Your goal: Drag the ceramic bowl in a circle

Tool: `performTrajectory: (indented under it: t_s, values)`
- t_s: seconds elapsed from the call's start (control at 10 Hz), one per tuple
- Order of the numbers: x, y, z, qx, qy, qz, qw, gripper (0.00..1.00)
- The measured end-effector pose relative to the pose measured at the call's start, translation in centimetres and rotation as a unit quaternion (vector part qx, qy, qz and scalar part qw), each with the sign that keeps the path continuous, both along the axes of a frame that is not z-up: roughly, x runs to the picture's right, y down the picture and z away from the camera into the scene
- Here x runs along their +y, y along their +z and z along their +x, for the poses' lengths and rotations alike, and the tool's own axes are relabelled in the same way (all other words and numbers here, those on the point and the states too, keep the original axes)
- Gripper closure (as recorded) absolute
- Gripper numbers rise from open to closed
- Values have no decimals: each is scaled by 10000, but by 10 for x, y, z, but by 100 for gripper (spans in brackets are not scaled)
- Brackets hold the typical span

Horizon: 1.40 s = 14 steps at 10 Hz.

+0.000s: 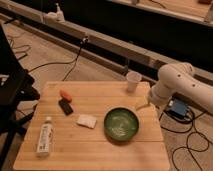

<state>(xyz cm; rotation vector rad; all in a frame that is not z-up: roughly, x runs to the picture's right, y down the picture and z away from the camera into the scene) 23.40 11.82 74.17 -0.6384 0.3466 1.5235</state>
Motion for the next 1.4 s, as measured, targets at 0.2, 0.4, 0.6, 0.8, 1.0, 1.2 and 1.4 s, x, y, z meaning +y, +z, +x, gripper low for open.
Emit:
performTrajectory:
  t_s: [0.2,0.4,0.6,0.8,1.0,1.2,1.4]
  values:
    - [20,18,-4,13,19,-96,10000,20]
    - [42,41,4,242,-106,-236,9994,20]
    - [58,57,2,335,-179,-393,9985,20]
    - [76,66,-8,294,-118,-631,9975,20]
    - [94,72,-20,178,-100,-888,9958,25]
    - [107,77,-28,52,-159,-1045,9944,45]
    - [111,80,-34,-37,-195,-1123,9935,65]
